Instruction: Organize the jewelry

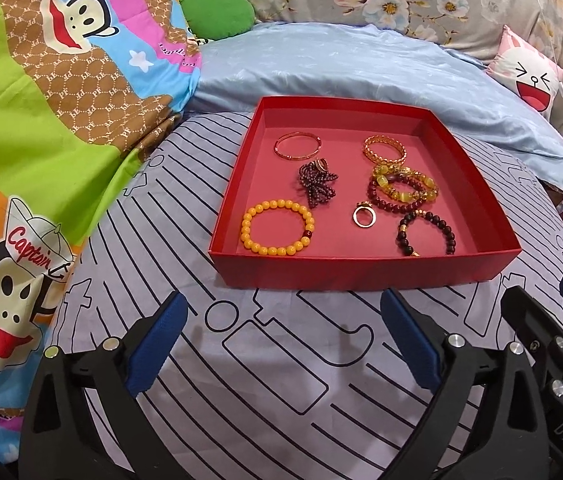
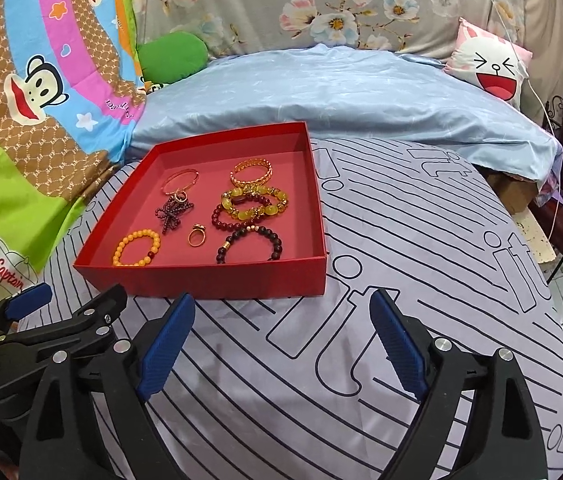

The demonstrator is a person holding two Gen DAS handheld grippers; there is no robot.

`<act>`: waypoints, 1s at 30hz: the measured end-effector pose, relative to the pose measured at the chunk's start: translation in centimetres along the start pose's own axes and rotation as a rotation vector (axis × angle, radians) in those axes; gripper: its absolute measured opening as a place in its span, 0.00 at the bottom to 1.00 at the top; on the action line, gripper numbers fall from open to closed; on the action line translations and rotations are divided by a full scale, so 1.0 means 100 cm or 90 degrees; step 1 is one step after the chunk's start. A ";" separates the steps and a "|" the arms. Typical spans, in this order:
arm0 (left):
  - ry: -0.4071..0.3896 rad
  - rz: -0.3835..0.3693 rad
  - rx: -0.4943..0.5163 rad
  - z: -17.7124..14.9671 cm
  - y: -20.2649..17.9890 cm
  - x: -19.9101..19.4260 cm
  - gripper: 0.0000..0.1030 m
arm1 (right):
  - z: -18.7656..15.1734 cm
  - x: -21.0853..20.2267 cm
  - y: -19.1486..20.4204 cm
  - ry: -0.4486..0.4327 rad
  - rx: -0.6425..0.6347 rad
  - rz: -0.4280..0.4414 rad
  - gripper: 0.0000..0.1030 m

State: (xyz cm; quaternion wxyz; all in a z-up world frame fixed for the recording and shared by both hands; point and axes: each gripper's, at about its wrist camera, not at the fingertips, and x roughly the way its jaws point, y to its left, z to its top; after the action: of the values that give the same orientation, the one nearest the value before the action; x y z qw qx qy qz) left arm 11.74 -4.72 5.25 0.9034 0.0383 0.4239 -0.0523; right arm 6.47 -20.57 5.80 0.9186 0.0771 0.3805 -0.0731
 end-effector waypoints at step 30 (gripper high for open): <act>0.009 -0.006 -0.023 -0.002 0.005 0.007 0.93 | -0.003 0.004 0.001 -0.007 -0.005 -0.022 0.94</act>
State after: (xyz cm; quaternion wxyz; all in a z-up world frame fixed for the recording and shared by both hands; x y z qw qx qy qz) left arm 12.10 -4.21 4.62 0.9006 0.0205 0.4314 -0.0490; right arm 6.53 -20.47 5.34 0.9195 0.0664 0.3773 -0.0877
